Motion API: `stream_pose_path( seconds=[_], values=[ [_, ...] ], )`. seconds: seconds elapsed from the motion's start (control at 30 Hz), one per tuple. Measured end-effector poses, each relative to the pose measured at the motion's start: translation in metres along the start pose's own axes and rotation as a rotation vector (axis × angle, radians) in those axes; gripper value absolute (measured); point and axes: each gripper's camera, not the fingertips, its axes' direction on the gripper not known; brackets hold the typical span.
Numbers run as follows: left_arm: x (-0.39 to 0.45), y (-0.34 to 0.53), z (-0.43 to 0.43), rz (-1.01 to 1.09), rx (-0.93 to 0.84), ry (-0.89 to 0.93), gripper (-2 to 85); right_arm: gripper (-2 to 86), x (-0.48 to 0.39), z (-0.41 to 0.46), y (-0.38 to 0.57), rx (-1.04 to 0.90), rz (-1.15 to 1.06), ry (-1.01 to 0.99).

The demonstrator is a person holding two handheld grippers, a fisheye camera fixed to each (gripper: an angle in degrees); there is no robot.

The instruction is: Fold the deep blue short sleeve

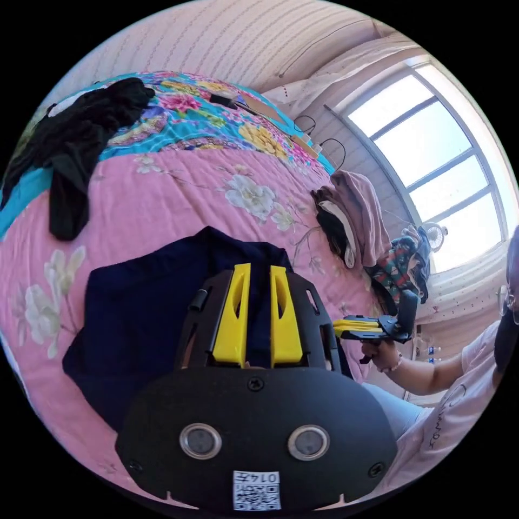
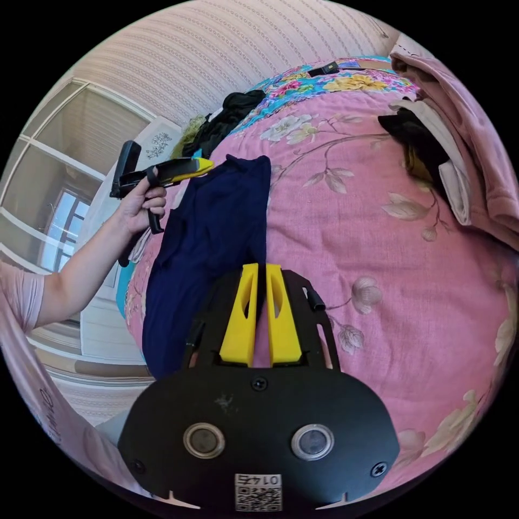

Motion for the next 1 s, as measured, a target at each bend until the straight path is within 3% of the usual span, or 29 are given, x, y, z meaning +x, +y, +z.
stream_pose_path(
  seconds=[0.13, 0.2, 0.3, 0.47, 0.57, 0.73, 0.87, 1.0],
  values=[
    [-0.049, 0.058, -0.078, -0.150, 0.125, -0.242, 6.3, 8.2, -0.013, -0.003, -0.052, 0.078, -0.161, 0.050],
    [-0.068, 0.078, -0.095, -0.219, 0.132, -0.277, 7.6, 9.1, -0.012, 0.010, -0.081, 0.070, -0.177, 0.110],
    [-0.092, 0.105, -0.106, -0.320, 0.136, -0.249, 9.0, 9.3, 0.000, 0.030, -0.119, 0.080, -0.121, 0.107],
    [-0.100, 0.123, -0.100, -0.297, 0.129, -0.256, 8.8, 3.9, 0.008, 0.058, -0.149, -0.058, -0.092, -0.016],
    [-0.097, 0.123, -0.105, -0.288, 0.061, -0.244, 2.3, 1.9, -0.001, 0.053, -0.154, -0.099, -0.138, 0.022],
    [-0.089, 0.138, -0.155, -0.337, 0.175, -0.178, -0.9, 0.7, 0.012, 0.006, -0.164, 0.004, -0.065, -0.045],
    [-0.084, 0.136, -0.176, -0.304, 0.174, -0.263, -1.0, 0.5, 0.014, -0.015, -0.176, 0.039, -0.051, -0.001],
    [-0.085, 0.141, -0.199, -0.366, 0.250, -0.163, -1.0, 0.5, 0.016, -0.038, -0.188, 0.120, -0.022, 0.017]
  ],
)
